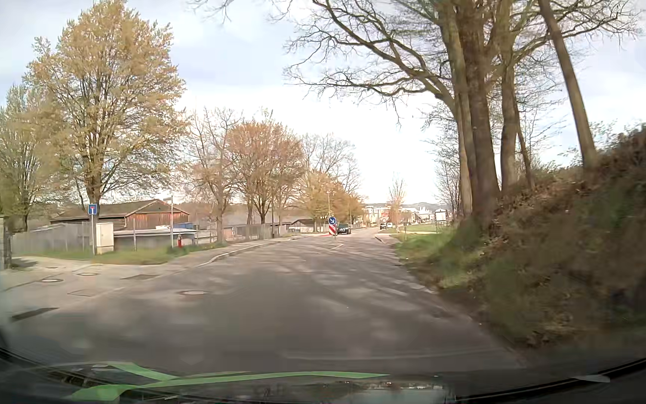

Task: Follow the waypoints while adhering to traffic rules and regulations

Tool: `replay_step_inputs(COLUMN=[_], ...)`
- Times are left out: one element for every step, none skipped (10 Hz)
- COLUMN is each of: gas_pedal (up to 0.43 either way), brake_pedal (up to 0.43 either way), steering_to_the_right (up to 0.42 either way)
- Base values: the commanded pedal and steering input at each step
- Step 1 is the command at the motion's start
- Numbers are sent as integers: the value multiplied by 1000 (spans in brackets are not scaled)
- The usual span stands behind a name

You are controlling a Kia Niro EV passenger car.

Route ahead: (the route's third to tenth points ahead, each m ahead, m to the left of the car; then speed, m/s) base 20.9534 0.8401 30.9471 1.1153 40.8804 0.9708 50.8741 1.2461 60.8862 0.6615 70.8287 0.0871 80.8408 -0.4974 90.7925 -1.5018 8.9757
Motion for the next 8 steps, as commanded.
replay_step_inputs(gas_pedal=[39, 39, 39, 39, 39, 39, 39, 39], brake_pedal=[0, 0, 0, 0, 0, 0, 0, 0], steering_to_the_right=[10, 10, 10, 10, 10, 8, 6, 6])
